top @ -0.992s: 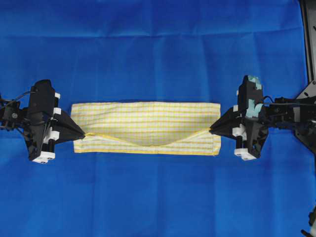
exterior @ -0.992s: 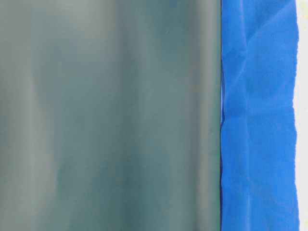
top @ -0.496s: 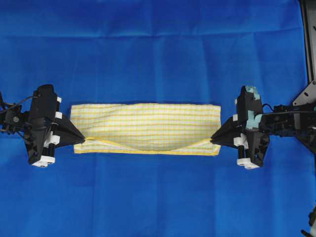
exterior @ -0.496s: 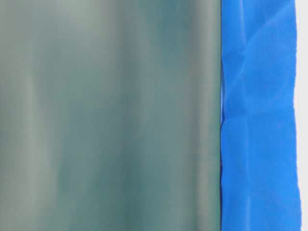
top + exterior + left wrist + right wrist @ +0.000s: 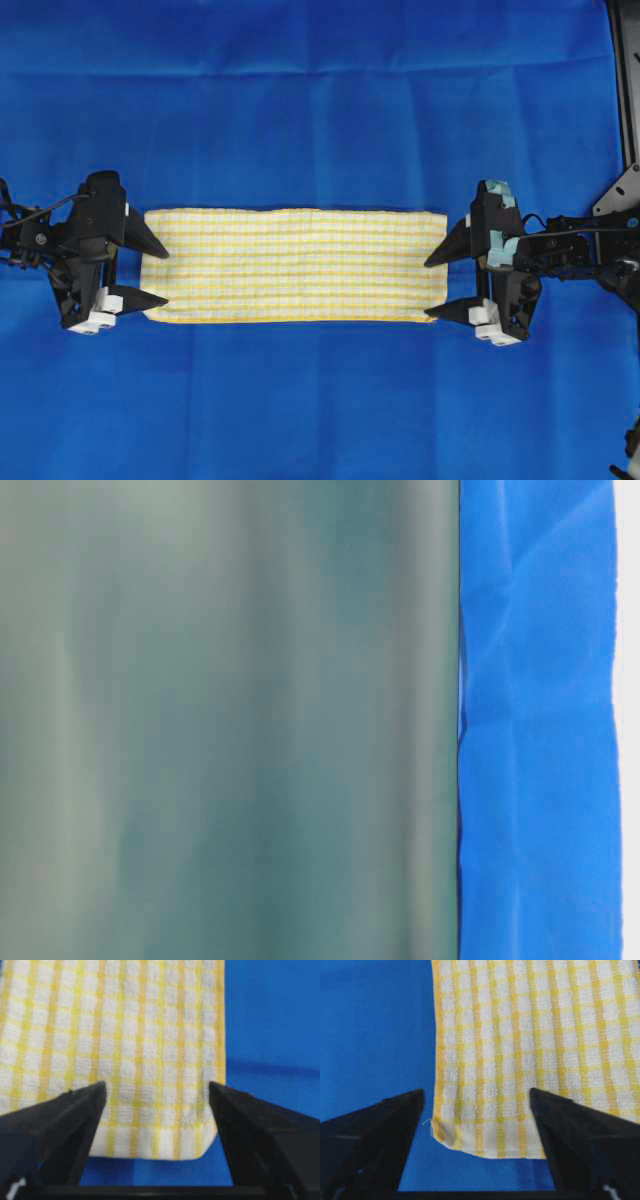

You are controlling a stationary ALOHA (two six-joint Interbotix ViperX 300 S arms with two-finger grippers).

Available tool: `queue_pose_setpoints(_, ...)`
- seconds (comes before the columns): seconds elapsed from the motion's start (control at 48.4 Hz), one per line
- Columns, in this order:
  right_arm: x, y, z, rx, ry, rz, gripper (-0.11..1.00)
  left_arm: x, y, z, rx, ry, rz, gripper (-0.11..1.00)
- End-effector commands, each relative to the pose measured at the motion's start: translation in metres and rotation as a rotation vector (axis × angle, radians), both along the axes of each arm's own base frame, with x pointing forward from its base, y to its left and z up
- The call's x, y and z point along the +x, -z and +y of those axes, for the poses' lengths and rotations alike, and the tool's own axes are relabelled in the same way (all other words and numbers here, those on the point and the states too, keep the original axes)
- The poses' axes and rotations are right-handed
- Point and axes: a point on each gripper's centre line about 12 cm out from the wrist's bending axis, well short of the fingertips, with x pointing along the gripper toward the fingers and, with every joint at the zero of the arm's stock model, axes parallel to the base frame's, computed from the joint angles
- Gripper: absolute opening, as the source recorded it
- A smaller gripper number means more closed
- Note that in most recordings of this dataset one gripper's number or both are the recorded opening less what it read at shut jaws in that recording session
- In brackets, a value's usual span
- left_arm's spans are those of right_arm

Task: Fold the yellow towel.
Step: 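Open both grippers and release the folded edge, then move both grippers to the folded strip's top corners and grasp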

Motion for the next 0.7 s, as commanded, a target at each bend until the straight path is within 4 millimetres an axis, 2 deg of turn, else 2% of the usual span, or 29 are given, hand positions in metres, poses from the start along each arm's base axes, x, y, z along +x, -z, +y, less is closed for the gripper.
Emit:
queue_pose_setpoints(0.0, 0.002, -0.01, -0.001, 0.0, -0.001, -0.04, 0.84, 0.004, -0.016, 0.005, -0.002, -0.017, -0.04, 0.79)
queue_pose_setpoints(0.083, 0.001, -0.013, -0.009, -0.005, 0.022, -0.056, 0.78, 0.005, -0.023, 0.013, 0.012, -0.034, -0.067, 0.73)
queue_pose_setpoints(0.186, -0.001, -0.014, -0.023, -0.014, 0.068, -0.061, 0.79, 0.006, -0.027, 0.028, 0.032, -0.075, -0.083, 0.71)
queue_pose_setpoints(0.331, -0.003, -0.012, -0.049, -0.033, 0.149, -0.046, 0.79, 0.007, -0.023, 0.046, 0.054, -0.127, -0.065, 0.71)
queue_pose_setpoints(0.496, -0.003, -0.006, -0.071, -0.059, 0.201, 0.004, 0.79, 0.01, -0.015, 0.053, 0.092, -0.119, -0.031, 0.71)
queue_pose_setpoints(0.682, 0.0, 0.005, -0.082, -0.082, 0.216, 0.055, 0.79, 0.015, 0.0, 0.056, 0.113, -0.106, 0.027, 0.71)
